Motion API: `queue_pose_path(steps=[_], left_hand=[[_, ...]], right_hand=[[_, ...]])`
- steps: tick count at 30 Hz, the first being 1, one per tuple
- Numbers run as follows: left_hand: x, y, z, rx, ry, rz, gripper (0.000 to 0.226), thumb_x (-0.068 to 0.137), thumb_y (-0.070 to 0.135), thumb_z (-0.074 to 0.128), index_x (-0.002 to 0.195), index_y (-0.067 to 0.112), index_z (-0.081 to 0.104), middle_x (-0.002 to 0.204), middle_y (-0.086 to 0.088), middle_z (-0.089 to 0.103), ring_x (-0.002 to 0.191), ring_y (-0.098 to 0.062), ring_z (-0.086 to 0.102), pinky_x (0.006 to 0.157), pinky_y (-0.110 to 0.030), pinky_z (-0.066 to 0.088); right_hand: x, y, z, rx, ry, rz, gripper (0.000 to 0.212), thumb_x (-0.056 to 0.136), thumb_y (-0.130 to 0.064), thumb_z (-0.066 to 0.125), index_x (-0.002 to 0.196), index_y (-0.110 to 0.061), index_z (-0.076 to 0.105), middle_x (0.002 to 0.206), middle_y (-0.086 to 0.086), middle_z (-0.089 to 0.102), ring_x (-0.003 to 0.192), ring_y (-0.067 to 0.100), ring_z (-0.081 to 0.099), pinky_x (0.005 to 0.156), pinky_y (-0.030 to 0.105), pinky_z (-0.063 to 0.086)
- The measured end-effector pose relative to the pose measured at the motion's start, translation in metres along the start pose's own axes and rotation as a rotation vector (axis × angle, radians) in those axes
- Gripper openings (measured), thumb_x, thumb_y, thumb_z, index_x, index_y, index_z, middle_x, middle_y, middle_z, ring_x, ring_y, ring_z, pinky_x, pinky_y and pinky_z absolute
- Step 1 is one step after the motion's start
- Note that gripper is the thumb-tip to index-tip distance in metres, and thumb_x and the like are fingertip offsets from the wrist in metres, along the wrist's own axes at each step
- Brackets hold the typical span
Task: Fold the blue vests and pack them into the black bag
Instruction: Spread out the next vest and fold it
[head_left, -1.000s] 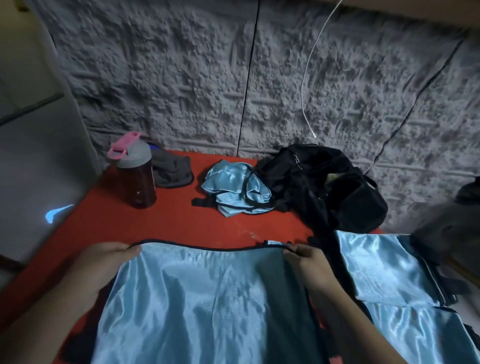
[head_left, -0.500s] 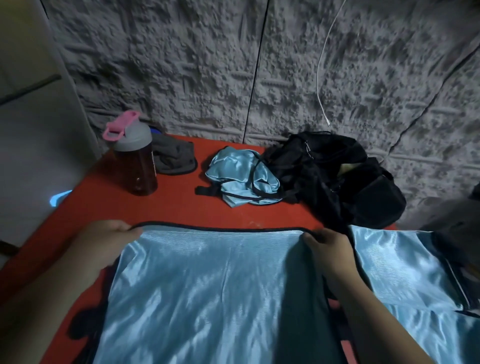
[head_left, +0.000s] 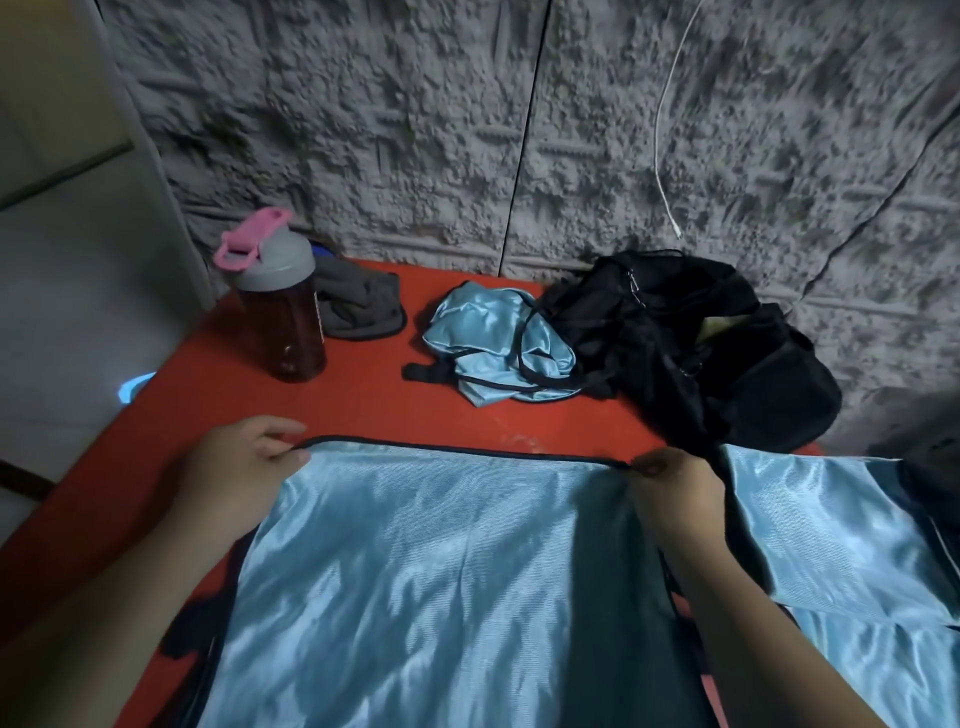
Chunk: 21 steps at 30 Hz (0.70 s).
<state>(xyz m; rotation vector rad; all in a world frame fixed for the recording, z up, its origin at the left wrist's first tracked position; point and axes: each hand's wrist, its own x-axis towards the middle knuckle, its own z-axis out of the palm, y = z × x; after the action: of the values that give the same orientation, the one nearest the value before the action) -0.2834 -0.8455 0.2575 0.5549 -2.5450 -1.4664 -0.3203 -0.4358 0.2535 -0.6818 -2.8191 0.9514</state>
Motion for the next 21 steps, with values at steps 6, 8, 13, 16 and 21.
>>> queue_pose_path(steps=[6,8,13,16,21], left_hand=[[0.004,-0.004,0.007,0.077,0.003,0.055,0.027,0.084,0.002,0.077,0.096,0.025,0.070,0.090,0.000,0.072,0.085,-0.018,0.070,0.079,-0.033,0.052],[0.005,-0.006,0.008,0.093,0.034,0.052,0.022,0.083,0.004,0.079,0.091,0.022,0.068,0.088,-0.001,0.072,0.084,-0.020,0.070,0.077,-0.032,0.050],[-0.013,0.009,0.011,0.370,0.221,0.255,0.021,0.076,0.011,0.084,0.089,0.017,0.068,0.085,-0.003,0.061,0.081,-0.028,0.060,0.077,-0.038,0.049],[-0.051,0.016,0.038,0.457,0.064,0.467,0.013,0.083,0.027,0.076,0.094,0.023,0.069,0.092,-0.002,0.065,0.089,-0.029,0.061,0.082,-0.041,0.050],[-0.091,-0.014,0.081,0.783,-0.193,0.212,0.078,0.092,0.063,-0.006,0.162,0.028,-0.001,0.170,0.001,0.003,0.156,-0.020,0.000,0.125,-0.046,0.000]], right_hand=[[-0.003,0.006,0.000,-0.018,0.056,-0.047,0.007,0.085,-0.015,0.068,0.090,-0.020,0.069,0.081,0.005,0.067,0.076,0.029,0.057,0.070,0.032,0.041],[-0.005,0.006,0.001,-0.044,0.066,-0.070,0.002,0.086,-0.018,0.069,0.088,-0.018,0.069,0.078,0.006,0.066,0.079,0.032,0.061,0.070,0.035,0.045],[-0.023,-0.009,0.003,-0.204,0.209,-0.250,0.017,0.087,-0.028,0.066,0.092,-0.014,0.075,0.085,0.012,0.068,0.085,0.037,0.061,0.073,0.039,0.052],[-0.062,-0.023,0.029,-0.187,0.105,-0.536,0.025,0.088,-0.031,0.065,0.107,-0.016,0.072,0.106,0.013,0.068,0.101,0.037,0.061,0.086,0.041,0.051],[-0.093,-0.006,0.057,-0.421,-0.247,-0.424,0.089,0.084,-0.071,-0.007,0.162,-0.027,-0.004,0.170,0.005,-0.008,0.156,0.025,-0.015,0.125,0.050,-0.004]])
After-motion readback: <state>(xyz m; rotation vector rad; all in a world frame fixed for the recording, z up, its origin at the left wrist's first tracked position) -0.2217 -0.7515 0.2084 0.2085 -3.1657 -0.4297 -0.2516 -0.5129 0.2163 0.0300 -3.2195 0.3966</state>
